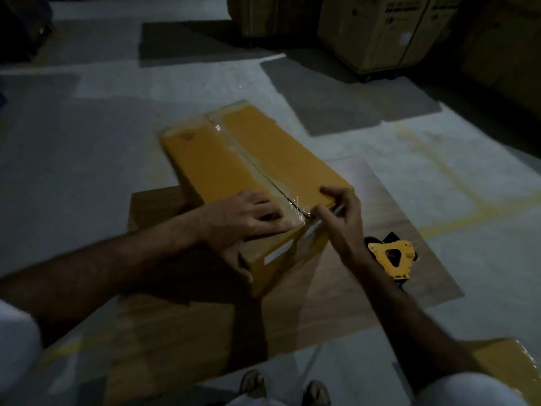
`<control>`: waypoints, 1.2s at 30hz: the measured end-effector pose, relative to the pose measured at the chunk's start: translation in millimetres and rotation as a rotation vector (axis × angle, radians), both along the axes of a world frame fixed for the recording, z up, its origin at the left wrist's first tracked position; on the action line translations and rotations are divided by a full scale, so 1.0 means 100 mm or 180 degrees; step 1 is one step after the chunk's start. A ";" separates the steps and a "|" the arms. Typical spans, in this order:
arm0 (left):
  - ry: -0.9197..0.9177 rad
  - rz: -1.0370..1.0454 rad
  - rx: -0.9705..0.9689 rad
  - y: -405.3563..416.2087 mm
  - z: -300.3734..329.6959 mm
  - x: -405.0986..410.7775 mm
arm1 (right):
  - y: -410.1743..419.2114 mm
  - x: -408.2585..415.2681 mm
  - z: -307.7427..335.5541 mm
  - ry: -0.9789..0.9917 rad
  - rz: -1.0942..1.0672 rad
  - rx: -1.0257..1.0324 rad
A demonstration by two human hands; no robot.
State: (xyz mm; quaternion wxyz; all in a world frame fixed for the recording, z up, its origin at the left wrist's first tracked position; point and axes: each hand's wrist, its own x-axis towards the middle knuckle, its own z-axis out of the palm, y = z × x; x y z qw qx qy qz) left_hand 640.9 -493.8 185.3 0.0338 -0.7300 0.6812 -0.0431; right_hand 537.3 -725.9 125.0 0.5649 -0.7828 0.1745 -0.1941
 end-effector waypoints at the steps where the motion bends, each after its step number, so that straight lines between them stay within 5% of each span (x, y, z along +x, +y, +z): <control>1: 0.0181 0.0118 -0.0145 -0.10 -0.06 -0.09 | -0.12 0.05 0.05 0.0024 0.0133 0.0031; 7: 0.0973 0.1063 -0.0609 -0.78 -0.29 -0.75 | -0.43 0.29 0.24 0.0200 0.0667 0.0063; 16: 0.0498 0.2497 -0.0530 -1.60 -0.42 -1.19 | -0.58 0.14 0.13 0.0295 0.0912 0.0755; 21: 0.0832 0.2553 -0.0373 -1.76 -0.40 -1.15 | -0.73 -0.03 0.06 0.0191 0.0514 0.0371; 24: 0.1563 0.2248 -0.0179 -1.71 -0.27 -0.95 | -0.89 -0.32 -0.14 0.0243 0.0278 0.0116; 26: 0.1857 0.2166 -0.0254 -1.72 -0.19 -0.78 | -0.99 -0.51 -0.34 0.0476 0.0038 -0.0176; 31: 0.1234 0.1967 -0.0561 -2.05 -0.21 -0.66 | -1.19 -0.99 -0.90 0.1566 -0.1172 -0.0884; 36: 0.0931 0.2119 -0.0603 -2.33 -0.29 -0.72 | -1.32 -1.22 -1.24 0.2934 -0.1298 -0.0669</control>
